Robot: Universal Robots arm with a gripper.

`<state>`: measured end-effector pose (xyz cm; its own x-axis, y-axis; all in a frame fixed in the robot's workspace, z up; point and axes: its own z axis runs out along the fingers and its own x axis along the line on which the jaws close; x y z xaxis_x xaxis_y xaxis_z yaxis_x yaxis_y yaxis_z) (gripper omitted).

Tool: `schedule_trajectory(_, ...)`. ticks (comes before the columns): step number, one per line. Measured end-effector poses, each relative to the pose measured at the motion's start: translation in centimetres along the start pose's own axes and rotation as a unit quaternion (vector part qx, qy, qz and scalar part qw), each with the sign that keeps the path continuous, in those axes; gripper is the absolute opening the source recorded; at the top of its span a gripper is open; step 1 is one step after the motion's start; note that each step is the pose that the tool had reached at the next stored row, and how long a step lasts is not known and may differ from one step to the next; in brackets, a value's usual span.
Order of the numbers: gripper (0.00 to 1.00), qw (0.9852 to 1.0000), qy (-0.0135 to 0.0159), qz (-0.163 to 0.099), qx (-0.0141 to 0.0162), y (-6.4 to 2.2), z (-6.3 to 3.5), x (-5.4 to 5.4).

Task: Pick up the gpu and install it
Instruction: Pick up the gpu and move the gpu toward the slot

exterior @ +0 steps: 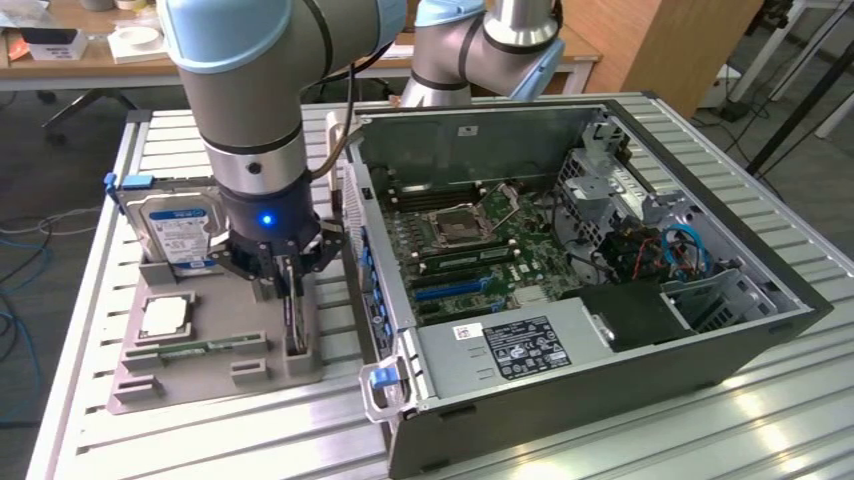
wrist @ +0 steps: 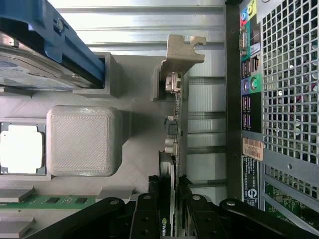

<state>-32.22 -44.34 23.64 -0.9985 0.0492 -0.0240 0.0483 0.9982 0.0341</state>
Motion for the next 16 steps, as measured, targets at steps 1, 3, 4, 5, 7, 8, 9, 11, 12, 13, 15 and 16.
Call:
schedule_trajectory(1, 0.26, 1.0000, -0.0001, 0.000, 0.0000, 0.00, 0.00, 0.0)
schedule_trajectory(3, 0.26, 1.0000, -0.0001, 0.000, -0.0001, 0.01, -0.02, 0.0)
schedule_trajectory(4, 0.26, 1.0000, -0.0002, 0.000, -0.0002, 0.01, -0.04, -0.1)
schedule_trajectory(5, 0.26, 1.0000, -0.0003, 0.000, -0.0003, 0.02, -0.07, -0.1)
schedule_trajectory(7, 0.26, 1.0000, 0.0000, 0.000, 0.0000, 0.01, -0.20, -0.1)
schedule_trajectory(8, 0.26, 1.0000, -0.0001, 0.000, -0.0001, 0.01, -0.26, -0.1)
schedule_trajectory(9, 0.26, 1.0000, 0.0000, 0.000, 0.0000, 0.01, -0.34, -0.1)
schedule_trajectory(11, 0.26, 1.0000, 0.0000, 0.000, 0.0000, 0.02, -0.49, -0.1)
schedule_trajectory(12, 0.26, 1.0000, 0.0000, 0.000, 0.0000, 0.02, -0.57, -0.1)
schedule_trajectory(13, 0.26, 1.0000, 0.0000, 0.000, 0.0000, 0.03, -0.68, -0.1)
schedule_trajectory(15, 0.26, 1.0000, 0.0000, 0.000, 0.0000, 0.03, -0.93, -0.1)
schedule_trajectory(16, 0.26, 1.0000, 0.0000, 0.000, 0.0000, 0.04, -1.08, -0.1)
